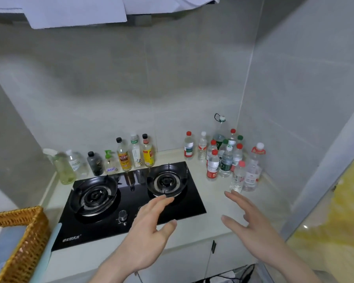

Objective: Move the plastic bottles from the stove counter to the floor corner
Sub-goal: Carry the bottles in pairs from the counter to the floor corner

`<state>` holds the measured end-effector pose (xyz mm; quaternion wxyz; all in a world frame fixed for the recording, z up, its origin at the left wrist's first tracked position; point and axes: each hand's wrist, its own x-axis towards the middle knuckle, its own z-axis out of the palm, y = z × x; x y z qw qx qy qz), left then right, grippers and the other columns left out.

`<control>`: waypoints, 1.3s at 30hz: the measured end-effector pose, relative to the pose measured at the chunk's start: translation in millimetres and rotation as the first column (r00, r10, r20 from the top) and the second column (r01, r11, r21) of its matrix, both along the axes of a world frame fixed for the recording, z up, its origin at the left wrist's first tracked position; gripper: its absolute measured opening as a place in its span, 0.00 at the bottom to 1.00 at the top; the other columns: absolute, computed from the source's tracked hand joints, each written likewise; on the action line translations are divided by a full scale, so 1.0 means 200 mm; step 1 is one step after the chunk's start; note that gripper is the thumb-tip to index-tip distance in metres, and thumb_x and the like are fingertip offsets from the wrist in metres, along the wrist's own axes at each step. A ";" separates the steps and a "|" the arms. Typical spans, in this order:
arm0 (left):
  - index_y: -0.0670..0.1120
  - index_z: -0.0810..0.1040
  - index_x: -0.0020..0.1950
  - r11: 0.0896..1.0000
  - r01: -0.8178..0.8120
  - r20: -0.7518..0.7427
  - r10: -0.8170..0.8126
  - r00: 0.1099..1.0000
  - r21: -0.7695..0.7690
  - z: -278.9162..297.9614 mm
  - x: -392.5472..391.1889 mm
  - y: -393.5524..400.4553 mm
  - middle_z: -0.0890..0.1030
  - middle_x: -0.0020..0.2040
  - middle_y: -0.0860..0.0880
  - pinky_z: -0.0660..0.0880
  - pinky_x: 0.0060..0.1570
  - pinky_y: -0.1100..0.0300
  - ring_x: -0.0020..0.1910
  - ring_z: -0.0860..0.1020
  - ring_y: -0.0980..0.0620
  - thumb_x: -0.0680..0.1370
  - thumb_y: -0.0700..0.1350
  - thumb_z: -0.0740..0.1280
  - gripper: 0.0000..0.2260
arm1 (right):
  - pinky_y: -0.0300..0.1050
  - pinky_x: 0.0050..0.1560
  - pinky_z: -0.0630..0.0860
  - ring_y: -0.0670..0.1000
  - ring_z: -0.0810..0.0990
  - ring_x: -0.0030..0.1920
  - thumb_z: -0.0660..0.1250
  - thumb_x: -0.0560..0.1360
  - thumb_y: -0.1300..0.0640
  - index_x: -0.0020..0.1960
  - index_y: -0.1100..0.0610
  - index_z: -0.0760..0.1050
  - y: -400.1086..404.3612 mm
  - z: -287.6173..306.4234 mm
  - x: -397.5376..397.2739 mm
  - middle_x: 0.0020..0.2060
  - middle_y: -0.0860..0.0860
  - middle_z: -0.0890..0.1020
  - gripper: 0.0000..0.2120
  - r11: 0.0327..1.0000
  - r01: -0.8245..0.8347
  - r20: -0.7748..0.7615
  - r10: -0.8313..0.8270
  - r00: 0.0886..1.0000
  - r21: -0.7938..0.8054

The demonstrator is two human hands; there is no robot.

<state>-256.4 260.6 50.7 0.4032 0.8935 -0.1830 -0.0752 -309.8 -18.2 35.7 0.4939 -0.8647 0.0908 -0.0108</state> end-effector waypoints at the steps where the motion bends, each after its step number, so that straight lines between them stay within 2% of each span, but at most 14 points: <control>1: 0.68 0.63 0.74 1.000 0.006 -0.007 -0.006 1.000 0.001 -0.01 0.06 -0.03 0.59 0.74 0.72 0.57 0.77 0.55 0.76 0.53 0.68 0.80 0.56 0.64 0.23 | 0.51 0.79 0.62 0.37 0.62 0.73 0.69 0.77 0.41 0.71 0.26 0.64 -0.04 -0.01 0.06 0.70 0.20 0.59 0.26 1.000 0.010 0.001 -0.010 1.000 -0.008; 4: 0.67 0.64 0.74 1.000 0.029 -0.021 -0.029 0.999 0.009 -0.06 0.26 -0.13 0.58 0.75 0.70 0.57 0.77 0.55 0.76 0.52 0.67 0.80 0.56 0.64 0.22 | 0.53 0.79 0.63 0.39 0.62 0.76 0.69 0.75 0.39 0.71 0.28 0.65 -0.16 -0.03 0.23 0.75 0.27 0.61 0.27 0.998 0.049 0.018 -0.048 0.999 -0.045; 7: 0.65 0.66 0.74 0.999 0.050 -0.016 -0.050 0.999 -0.003 -0.10 0.46 -0.23 0.59 0.75 0.70 0.61 0.76 0.55 0.75 0.55 0.66 0.80 0.55 0.64 0.22 | 0.52 0.78 0.64 0.40 0.64 0.75 0.70 0.76 0.42 0.71 0.29 0.66 -0.27 -0.03 0.38 0.74 0.28 0.61 0.26 0.995 0.086 0.014 -0.086 0.996 -0.055; 11: 0.62 0.68 0.73 0.995 0.096 -0.026 -0.096 0.995 0.000 -0.17 0.69 -0.40 0.62 0.74 0.67 0.56 0.77 0.59 0.75 0.58 0.63 0.80 0.55 0.65 0.21 | 0.52 0.76 0.66 0.40 0.65 0.74 0.71 0.76 0.45 0.71 0.32 0.68 -0.42 -0.04 0.52 0.73 0.29 0.64 0.26 0.984 0.137 0.025 -0.135 0.991 -0.110; 16: 0.60 0.69 0.73 0.989 0.144 -0.062 -0.142 0.988 0.020 -0.20 0.88 -0.58 0.62 0.74 0.65 0.56 0.76 0.63 0.75 0.59 0.64 0.79 0.52 0.66 0.22 | 0.45 0.66 0.71 0.42 0.69 0.71 0.73 0.76 0.48 0.65 0.29 0.70 -0.59 -0.06 0.68 0.72 0.32 0.68 0.23 0.974 0.204 0.033 -0.201 0.979 -0.103; 20: 0.61 0.70 0.71 0.987 0.153 -0.082 -0.149 0.985 0.040 -0.25 0.99 -0.70 0.63 0.73 0.64 0.57 0.76 0.61 0.74 0.61 0.62 0.79 0.52 0.66 0.21 | 0.51 0.69 0.73 0.43 0.73 0.68 0.74 0.75 0.49 0.67 0.30 0.71 -0.74 -0.09 0.82 0.69 0.30 0.71 0.25 0.968 0.222 0.054 -0.217 0.975 -0.121; 22: 0.61 0.70 0.70 0.987 0.153 -0.092 -0.149 0.985 0.044 -0.29 1.03 -0.77 0.64 0.72 0.65 0.59 0.75 0.62 0.72 0.64 0.63 0.78 0.52 0.66 0.21 | 0.52 0.69 0.73 0.44 0.74 0.67 0.75 0.74 0.52 0.67 0.35 0.73 -0.83 -0.11 0.89 0.67 0.30 0.72 0.25 0.968 0.229 0.070 -0.223 0.972 -0.101; 25: 0.62 0.71 0.69 0.989 0.139 -0.108 -0.134 0.985 0.042 -0.35 1.08 -0.88 0.66 0.69 0.67 0.66 0.70 0.63 0.67 0.69 0.64 0.76 0.52 0.66 0.21 | 0.50 0.68 0.73 0.43 0.74 0.66 0.75 0.74 0.56 0.66 0.36 0.74 -0.96 -0.14 0.98 0.66 0.28 0.71 0.24 0.971 0.230 0.056 -0.227 0.972 -0.061; 28: 0.62 0.72 0.67 0.995 0.094 -0.136 -0.088 0.987 0.041 -0.40 1.13 -1.04 0.67 0.65 0.69 0.71 0.62 0.68 0.59 0.75 0.63 0.75 0.52 0.67 0.21 | 0.49 0.66 0.74 0.43 0.75 0.65 0.75 0.75 0.58 0.64 0.35 0.74 -1.12 -0.19 1.07 0.65 0.33 0.73 0.25 0.973 0.222 0.035 -0.220 0.975 -0.066; 31: 0.61 0.72 0.68 0.997 0.063 -0.159 -0.054 0.986 0.053 -0.44 1.19 -1.27 0.68 0.63 0.68 0.73 0.56 0.69 0.53 0.77 0.63 0.74 0.53 0.66 0.22 | 0.43 0.58 0.75 0.42 0.78 0.61 0.75 0.74 0.58 0.68 0.36 0.73 -1.30 -0.22 1.16 0.66 0.39 0.73 0.28 0.976 0.181 0.012 -0.181 0.983 -0.122; 34: 0.60 0.70 0.71 0.996 0.051 -0.183 -0.036 0.982 0.079 -0.49 1.27 -1.53 0.68 0.67 0.64 0.75 0.58 0.64 0.51 0.79 0.61 0.74 0.53 0.66 0.25 | 0.35 0.48 0.75 0.36 0.82 0.50 0.75 0.73 0.57 0.65 0.38 0.75 -1.46 -0.24 1.28 0.63 0.43 0.76 0.24 0.980 0.139 -0.042 -0.146 0.988 -0.146; 37: 0.56 0.68 0.74 0.991 0.050 -0.199 -0.025 0.980 0.124 -0.56 1.32 -1.79 0.66 0.71 0.58 0.74 0.61 0.60 0.55 0.80 0.52 0.74 0.50 0.66 0.27 | 0.27 0.37 0.73 0.32 0.81 0.44 0.73 0.75 0.57 0.62 0.39 0.75 -1.54 -0.23 1.37 0.58 0.43 0.78 0.20 0.985 0.024 -0.105 -0.043 0.994 -0.169; 39: 0.58 0.68 0.71 0.984 0.060 -0.187 -0.028 0.982 0.166 -0.62 1.33 -1.93 0.65 0.70 0.58 0.75 0.59 0.57 0.53 0.81 0.49 0.74 0.50 0.65 0.24 | 0.24 0.37 0.72 0.32 0.80 0.41 0.73 0.75 0.57 0.57 0.36 0.74 -1.57 -0.22 1.40 0.54 0.40 0.80 0.19 0.985 -0.049 -0.133 0.027 0.991 -0.168</control>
